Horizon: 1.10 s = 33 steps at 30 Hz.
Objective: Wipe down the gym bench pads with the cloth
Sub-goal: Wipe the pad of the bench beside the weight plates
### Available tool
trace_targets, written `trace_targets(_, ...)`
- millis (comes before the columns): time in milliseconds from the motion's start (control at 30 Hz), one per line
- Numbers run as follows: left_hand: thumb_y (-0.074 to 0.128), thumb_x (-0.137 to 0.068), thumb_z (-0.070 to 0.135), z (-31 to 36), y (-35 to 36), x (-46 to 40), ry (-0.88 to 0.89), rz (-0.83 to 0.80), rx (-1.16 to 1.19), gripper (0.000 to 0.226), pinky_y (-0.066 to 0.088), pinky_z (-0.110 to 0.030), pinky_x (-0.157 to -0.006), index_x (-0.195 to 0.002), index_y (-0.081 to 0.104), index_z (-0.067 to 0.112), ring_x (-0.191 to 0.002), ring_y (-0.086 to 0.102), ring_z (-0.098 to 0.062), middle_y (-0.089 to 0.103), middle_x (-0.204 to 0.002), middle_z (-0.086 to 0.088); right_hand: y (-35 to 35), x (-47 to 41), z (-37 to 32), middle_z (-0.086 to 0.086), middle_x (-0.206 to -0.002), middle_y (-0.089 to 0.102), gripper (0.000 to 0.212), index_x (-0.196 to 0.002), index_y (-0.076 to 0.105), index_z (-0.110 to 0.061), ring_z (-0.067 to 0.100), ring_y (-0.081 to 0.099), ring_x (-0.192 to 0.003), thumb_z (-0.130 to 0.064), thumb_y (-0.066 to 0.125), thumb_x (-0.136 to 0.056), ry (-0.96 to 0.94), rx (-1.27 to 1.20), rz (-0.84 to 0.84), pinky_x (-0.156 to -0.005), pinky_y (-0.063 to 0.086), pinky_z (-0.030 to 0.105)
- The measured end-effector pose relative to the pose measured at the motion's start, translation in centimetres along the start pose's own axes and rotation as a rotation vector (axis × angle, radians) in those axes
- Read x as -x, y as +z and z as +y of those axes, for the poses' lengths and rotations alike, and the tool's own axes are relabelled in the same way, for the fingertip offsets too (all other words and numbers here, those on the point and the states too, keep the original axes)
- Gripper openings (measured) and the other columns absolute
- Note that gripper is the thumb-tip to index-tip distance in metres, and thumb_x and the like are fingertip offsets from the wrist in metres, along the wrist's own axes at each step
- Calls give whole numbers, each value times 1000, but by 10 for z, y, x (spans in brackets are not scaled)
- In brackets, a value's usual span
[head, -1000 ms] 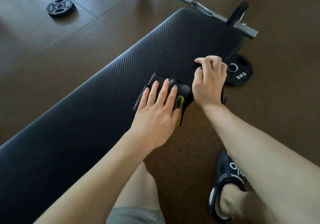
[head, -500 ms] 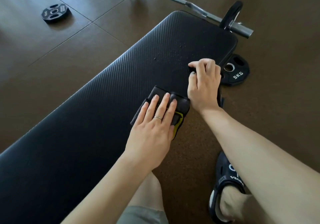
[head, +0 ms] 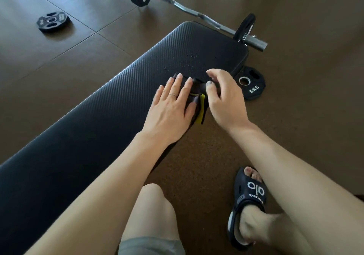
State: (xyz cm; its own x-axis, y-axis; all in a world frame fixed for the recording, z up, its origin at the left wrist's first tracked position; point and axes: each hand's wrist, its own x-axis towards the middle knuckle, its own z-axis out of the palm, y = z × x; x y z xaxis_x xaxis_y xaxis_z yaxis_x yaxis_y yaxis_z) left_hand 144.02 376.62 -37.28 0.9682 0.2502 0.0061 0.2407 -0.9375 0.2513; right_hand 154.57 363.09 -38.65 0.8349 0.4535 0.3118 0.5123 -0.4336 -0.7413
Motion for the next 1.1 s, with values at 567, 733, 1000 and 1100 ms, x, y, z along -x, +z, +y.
trace_targets(567,39,-106,28,-28,20,24,-348,289,4,34,36,-46,-117,-132,53,11,-131,47,-26,53,-134,-6,27,-4,-12,5,-173,7,59,-165,10,-31,24,-1,-159,-49,17,-109,-358,664,-628,-129,-1,44)
trace_targets(733,43,-106,26,-26,22,24,-388,326,26,32,37,-45,-116,-132,54,11,-129,50,-25,56,-133,-6,38,-24,-6,3,-173,-3,59,-164,2,-35,22,-10,-158,-50,15,-109,-393,594,-696,-128,-5,46)
trace_targets(1000,51,-102,26,-15,18,22,-499,308,20,32,43,-44,-112,-131,55,13,-128,50,-24,54,-136,-2,22,-85,4,6,-173,-7,59,-165,5,-33,23,-9,-159,-48,18,-109,-431,615,-854,-128,-4,43)
trace_targets(1100,51,-101,23,-13,15,22,-509,292,5,30,42,-43,-113,-129,56,12,-128,51,-24,54,-135,-2,25,-72,-7,16,-172,-5,66,-165,7,-25,35,-9,-158,-54,19,-107,-387,603,-857,-126,-3,57)
